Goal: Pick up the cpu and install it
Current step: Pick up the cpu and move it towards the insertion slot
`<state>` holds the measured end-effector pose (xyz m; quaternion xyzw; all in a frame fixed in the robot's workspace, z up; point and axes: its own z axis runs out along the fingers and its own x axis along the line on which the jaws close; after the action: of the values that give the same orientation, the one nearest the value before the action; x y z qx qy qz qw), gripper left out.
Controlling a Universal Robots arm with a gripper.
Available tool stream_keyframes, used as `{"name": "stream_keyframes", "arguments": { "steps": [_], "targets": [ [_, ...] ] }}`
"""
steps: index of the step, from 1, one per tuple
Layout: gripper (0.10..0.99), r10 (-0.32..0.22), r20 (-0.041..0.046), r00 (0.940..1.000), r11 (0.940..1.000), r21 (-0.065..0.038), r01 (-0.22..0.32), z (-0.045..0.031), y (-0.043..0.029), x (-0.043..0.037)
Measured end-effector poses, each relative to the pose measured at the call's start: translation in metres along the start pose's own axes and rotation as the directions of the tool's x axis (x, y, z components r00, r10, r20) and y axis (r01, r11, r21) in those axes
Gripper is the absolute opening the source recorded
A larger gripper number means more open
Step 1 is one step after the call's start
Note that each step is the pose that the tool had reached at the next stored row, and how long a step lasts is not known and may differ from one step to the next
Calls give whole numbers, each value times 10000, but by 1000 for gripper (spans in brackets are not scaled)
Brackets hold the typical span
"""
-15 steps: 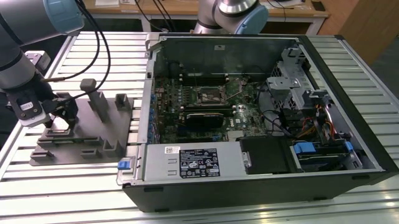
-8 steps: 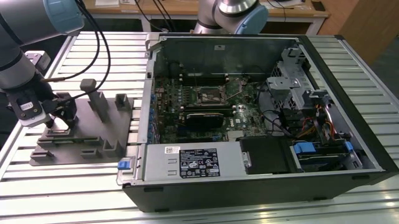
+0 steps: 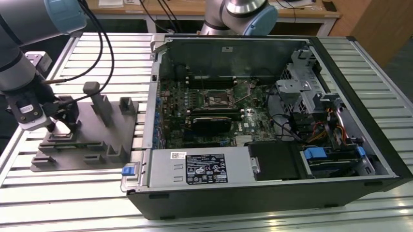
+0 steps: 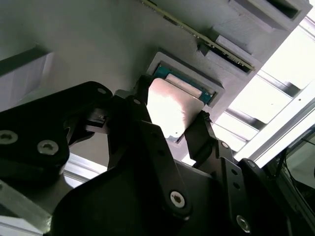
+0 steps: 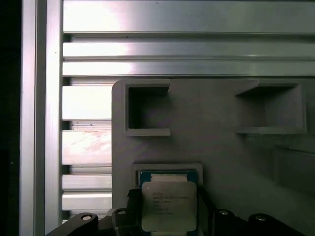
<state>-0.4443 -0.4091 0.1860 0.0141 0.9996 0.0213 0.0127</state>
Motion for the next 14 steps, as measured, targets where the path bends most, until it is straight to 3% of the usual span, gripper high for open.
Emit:
{"name": "stream_keyframes", "arguments": {
  "steps": [14],
  "targets": [
    [541, 0, -1, 10000, 10000, 0, 0, -130, 6, -3]
  ]
}}
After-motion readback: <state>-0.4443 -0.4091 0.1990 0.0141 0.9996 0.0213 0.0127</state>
